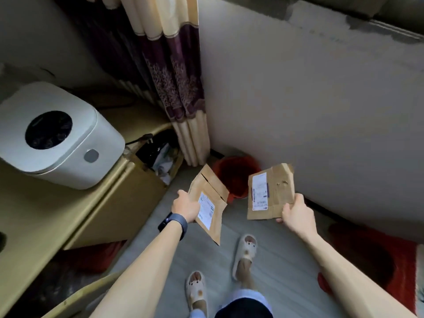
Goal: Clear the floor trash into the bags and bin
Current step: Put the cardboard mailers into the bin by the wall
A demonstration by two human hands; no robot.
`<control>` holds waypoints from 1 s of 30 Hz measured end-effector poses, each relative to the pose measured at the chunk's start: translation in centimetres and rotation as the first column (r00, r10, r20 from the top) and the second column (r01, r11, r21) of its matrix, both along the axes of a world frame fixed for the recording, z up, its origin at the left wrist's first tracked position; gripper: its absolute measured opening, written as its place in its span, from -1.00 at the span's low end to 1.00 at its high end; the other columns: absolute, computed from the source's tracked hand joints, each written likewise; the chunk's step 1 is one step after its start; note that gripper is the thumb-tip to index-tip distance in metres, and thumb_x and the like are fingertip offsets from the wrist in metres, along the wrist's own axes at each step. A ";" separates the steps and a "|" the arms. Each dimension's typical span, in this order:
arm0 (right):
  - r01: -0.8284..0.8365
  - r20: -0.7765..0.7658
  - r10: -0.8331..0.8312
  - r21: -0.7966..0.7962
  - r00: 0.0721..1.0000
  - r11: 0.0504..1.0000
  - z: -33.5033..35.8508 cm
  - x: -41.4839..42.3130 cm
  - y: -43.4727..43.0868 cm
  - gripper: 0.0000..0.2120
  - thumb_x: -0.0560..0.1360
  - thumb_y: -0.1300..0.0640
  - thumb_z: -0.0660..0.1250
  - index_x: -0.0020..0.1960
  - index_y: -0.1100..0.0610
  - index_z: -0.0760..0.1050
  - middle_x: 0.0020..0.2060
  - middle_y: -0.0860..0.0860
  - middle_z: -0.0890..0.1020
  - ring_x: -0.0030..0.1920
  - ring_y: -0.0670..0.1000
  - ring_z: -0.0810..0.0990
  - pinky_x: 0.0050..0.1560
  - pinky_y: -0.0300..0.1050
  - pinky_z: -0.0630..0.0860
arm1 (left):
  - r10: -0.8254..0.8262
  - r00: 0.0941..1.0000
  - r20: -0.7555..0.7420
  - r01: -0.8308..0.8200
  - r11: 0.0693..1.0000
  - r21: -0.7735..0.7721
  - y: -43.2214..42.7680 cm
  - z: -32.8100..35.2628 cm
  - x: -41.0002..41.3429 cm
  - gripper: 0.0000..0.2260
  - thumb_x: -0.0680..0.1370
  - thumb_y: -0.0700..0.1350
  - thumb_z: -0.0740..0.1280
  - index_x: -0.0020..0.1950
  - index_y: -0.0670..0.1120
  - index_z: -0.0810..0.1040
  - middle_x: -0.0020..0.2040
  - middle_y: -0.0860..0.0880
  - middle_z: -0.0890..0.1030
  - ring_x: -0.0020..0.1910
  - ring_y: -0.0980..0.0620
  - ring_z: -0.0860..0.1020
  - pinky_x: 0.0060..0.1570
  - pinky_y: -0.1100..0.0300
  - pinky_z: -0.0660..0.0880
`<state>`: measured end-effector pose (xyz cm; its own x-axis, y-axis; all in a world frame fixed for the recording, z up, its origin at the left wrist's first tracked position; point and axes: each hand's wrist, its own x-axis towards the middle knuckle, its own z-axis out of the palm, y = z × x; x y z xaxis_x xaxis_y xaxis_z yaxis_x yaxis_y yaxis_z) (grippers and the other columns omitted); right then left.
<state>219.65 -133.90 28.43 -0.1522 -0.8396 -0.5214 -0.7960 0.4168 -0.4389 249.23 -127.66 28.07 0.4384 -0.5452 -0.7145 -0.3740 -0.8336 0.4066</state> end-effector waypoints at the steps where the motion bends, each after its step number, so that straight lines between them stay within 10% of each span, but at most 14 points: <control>1: 0.004 0.024 -0.004 -0.003 1.000 1.000 -0.9 0.1 -1.3 -0.81 0.53 0.19 0.09 0.11 -0.01 0.27 -0.32 0.02 0.67 -0.44 -0.19 0.61 -0.24 -0.15 0.39 | -0.011 1.000 0.004 0.011 1.000 0.012 -1.3 -0.8 -0.3 -0.68 0.55 -0.12 0.25 0.25 -0.20 0.31 0.19 -0.22 0.52 -0.02 -0.17 0.51 -0.21 0.11 0.51; 6: -0.033 0.033 0.034 -0.023 0.999 0.999 -7.9 -0.7 -8.7 -0.72 0.49 0.21 0.13 0.11 -0.12 0.28 -0.43 -0.04 0.66 -0.49 -0.38 0.50 -0.33 -0.31 0.34 | 0.027 1.000 0.009 -0.028 0.999 0.046 -8.1 -6.1 -1.7 -0.66 0.52 -0.16 0.26 0.27 -0.21 0.33 0.21 -0.25 0.52 0.10 -0.26 0.54 -0.01 -0.08 0.60; 9: -0.032 0.001 0.032 -0.024 0.999 0.999 -12.6 -1.2 -12.1 -0.74 0.50 0.18 0.18 0.15 -0.06 0.35 -0.47 -0.15 0.59 -0.46 -0.18 0.51 -0.29 -0.20 0.34 | 0.028 0.999 0.042 -0.030 0.997 0.066 -11.1 -9.3 -2.4 -0.67 0.53 -0.13 0.28 0.25 -0.18 0.33 0.18 -0.25 0.54 0.06 -0.25 0.56 -0.02 -0.07 0.60; 16: 0.018 -0.001 -0.018 0.125 1.000 0.992 -23.0 0.1 -17.3 -0.61 0.56 0.13 0.20 0.37 0.16 0.32 0.13 0.21 0.61 0.05 0.23 0.60 0.03 -0.03 0.51 | 0.103 0.989 0.108 -0.106 0.994 0.029 -13.7 -16.3 -1.6 -0.67 0.50 -0.17 0.28 0.25 -0.09 0.38 0.06 -0.18 0.56 0.03 -0.24 0.57 -0.02 0.03 0.56; 21: 0.111 0.031 -0.117 0.166 0.993 0.980 -28.2 4.0 -18.6 -0.60 0.54 0.15 0.25 0.34 0.22 0.29 -0.20 -0.04 0.56 -0.33 -0.09 0.49 -0.22 -0.18 0.40 | 0.217 0.963 0.160 -0.208 0.975 -0.074 -14.1 -19.5 0.0 -0.75 0.51 -0.09 0.30 0.16 0.02 0.38 -0.02 -0.11 0.54 -0.05 -0.21 0.56 -0.05 0.07 0.53; 30: 0.250 -0.089 -0.234 0.271 0.968 0.930 -37.4 10.3 -18.0 -0.42 0.50 0.19 0.34 0.39 0.32 0.14 0.25 0.32 0.52 0.21 0.30 0.55 0.12 0.06 0.52 | 0.284 0.946 0.154 -0.255 0.950 -0.181 -13.8 -25.3 3.6 -0.78 0.49 -0.11 0.30 0.09 0.09 0.38 -0.11 -0.02 0.56 -0.04 -0.17 0.56 -0.08 0.13 0.42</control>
<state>229.99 -151.89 -8.95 -0.3671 -0.5967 -0.7135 -0.6749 0.6988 -0.2372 252.82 -141.46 2.80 0.6954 -0.4876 -0.5278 -0.2215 -0.8442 0.4881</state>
